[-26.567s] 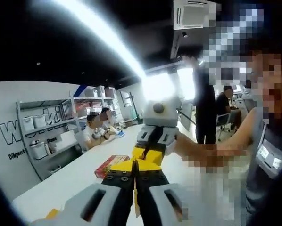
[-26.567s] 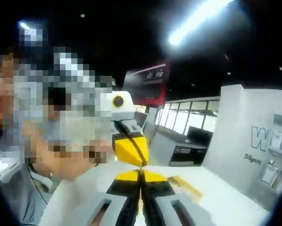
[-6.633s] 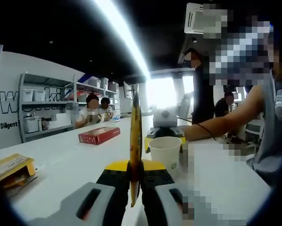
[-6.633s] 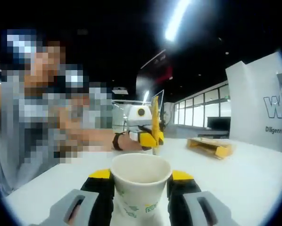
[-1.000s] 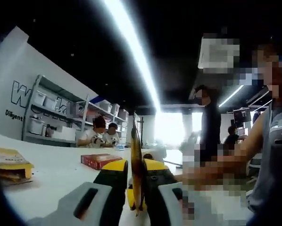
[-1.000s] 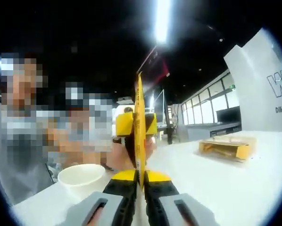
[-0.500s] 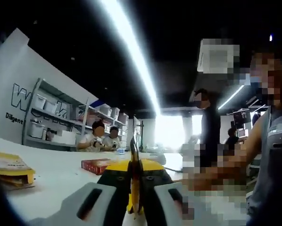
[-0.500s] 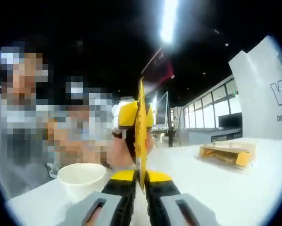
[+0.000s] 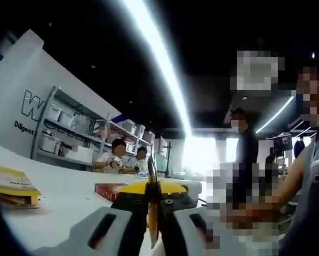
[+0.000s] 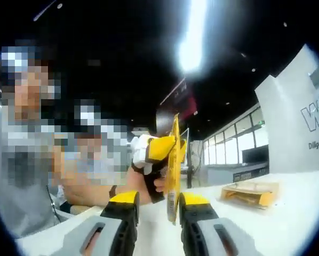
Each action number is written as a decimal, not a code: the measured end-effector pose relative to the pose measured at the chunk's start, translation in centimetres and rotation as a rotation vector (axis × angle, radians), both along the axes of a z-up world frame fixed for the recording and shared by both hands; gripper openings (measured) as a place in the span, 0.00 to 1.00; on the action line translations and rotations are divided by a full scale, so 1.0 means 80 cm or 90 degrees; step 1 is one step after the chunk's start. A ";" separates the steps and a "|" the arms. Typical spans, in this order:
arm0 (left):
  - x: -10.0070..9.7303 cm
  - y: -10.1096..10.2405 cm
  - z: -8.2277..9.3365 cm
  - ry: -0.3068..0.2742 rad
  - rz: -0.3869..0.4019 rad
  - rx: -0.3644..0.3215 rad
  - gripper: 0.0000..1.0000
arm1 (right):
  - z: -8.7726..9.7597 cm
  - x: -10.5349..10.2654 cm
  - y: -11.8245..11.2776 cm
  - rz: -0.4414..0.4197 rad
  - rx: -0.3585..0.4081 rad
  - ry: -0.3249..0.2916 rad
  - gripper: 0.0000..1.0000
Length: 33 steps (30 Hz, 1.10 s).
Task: Tear open the coffee pouch, take out the coffee, and pour the coffee from the pouch into the cup
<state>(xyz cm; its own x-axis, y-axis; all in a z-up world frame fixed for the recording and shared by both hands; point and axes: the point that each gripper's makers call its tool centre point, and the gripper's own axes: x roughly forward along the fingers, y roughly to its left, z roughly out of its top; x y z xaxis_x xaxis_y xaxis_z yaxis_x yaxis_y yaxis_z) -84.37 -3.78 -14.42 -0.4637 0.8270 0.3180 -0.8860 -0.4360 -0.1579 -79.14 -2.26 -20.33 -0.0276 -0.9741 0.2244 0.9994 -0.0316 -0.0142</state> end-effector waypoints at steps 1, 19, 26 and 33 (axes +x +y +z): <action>0.000 -0.001 0.003 -0.011 0.016 0.008 0.08 | 0.008 -0.003 0.006 -0.026 -0.011 -0.009 0.31; 0.043 0.033 0.032 -0.052 0.214 -0.009 0.08 | 0.013 0.001 0.041 -0.497 0.191 0.145 0.33; 0.080 0.039 0.020 -0.025 0.227 -0.025 0.08 | 0.012 -0.002 0.045 -0.581 0.229 0.196 0.27; 0.091 0.032 0.007 -0.065 0.201 0.024 0.08 | 0.009 0.014 0.032 -0.586 0.237 0.236 0.22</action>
